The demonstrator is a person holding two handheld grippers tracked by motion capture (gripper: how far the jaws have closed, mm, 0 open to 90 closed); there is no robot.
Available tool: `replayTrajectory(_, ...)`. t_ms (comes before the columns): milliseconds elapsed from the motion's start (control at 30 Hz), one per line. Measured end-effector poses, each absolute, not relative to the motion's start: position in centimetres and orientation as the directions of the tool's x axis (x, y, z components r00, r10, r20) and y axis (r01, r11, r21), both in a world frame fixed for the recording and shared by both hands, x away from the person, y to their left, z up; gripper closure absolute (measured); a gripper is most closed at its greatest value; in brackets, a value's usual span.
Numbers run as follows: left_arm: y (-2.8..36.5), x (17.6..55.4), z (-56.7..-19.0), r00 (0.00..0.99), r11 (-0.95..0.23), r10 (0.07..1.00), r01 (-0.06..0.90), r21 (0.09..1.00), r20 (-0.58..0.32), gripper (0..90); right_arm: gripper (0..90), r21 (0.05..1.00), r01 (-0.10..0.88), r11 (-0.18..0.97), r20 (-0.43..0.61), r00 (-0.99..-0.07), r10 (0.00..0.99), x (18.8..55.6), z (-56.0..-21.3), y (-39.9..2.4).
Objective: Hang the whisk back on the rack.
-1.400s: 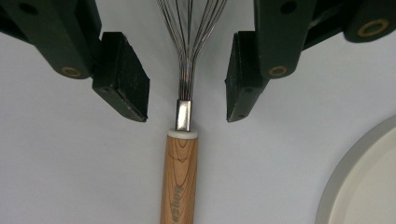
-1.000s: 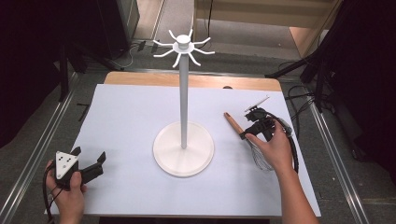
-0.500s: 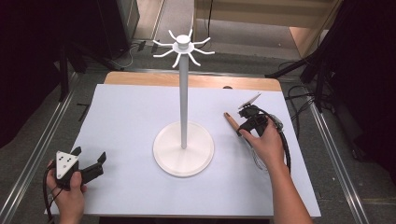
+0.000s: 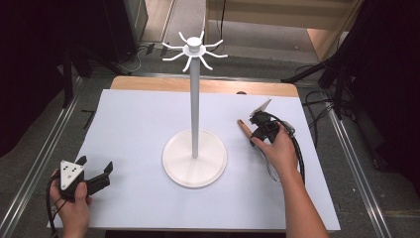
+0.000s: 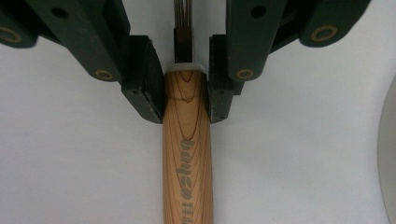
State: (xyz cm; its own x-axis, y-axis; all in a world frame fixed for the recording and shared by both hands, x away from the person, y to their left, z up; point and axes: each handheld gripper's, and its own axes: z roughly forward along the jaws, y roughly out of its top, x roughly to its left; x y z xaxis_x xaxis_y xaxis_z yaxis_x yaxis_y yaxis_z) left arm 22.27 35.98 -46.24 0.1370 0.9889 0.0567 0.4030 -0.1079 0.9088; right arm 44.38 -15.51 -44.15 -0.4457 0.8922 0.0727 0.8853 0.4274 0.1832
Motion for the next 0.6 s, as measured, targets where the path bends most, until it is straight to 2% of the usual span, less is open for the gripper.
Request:
replayTrajectory(167,35.9,22.3,-46.2,0.137,-0.112,0.989,0.404,0.908,0.060,13.9,69.4,0.181,0.895,0.407,0.106,-0.429,0.897,44.5,-44.4,-15.8)
replayTrajectory(367,35.9,22.3,-46.2,0.139,-0.112,0.988,0.404,0.908,0.061,14.0,68.8,0.155,0.894,0.420,0.022,-0.428,0.903,44.4,-44.4,-14.6)
replayTrajectory(500,36.0,22.3,-46.2,0.142,-0.115,0.988,0.404,0.908,0.062,14.1,69.5,0.148,0.898,0.414,0.037,-0.423,0.905,44.5,-44.4,-14.7)
replayTrajectory(600,36.0,22.3,-46.2,0.143,-0.115,0.988,0.409,0.905,0.061,14.1,70.3,0.160,0.890,0.426,0.004,-0.432,0.902,44.2,-44.4,-14.4)
